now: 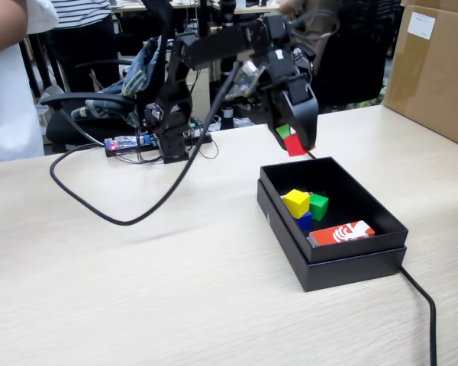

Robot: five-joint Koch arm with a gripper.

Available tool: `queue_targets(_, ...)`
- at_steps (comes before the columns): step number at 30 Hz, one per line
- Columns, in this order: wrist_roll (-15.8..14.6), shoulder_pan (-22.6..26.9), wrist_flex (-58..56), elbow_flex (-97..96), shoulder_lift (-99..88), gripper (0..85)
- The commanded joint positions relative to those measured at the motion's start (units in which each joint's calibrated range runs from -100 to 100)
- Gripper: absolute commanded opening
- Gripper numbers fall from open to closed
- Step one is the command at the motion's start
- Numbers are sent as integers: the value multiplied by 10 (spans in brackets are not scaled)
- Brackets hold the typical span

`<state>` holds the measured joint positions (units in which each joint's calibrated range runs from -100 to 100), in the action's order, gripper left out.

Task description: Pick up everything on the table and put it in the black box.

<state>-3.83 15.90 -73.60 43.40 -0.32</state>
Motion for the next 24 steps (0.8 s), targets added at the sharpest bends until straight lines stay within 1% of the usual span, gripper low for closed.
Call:
queue_targets(1,0,8,0,70,58,73)
queue_targets(8,-7,14,0,145,193,76)
queue_targets(9,-13,14,0,146,205,82)
queue_targets(10,-15,14,0,144,207,124)
queue_targets(11,-15,12,-12,143,228,262)
queue_targets(13,-16,11,-15,142,226,356)
queue_targets(15,-25,9,-16,144,200,420)
queue_targets(19,-34,5,-16,133,78,468)
queue_targets(24,-31,-4,-16,86,-130,477)
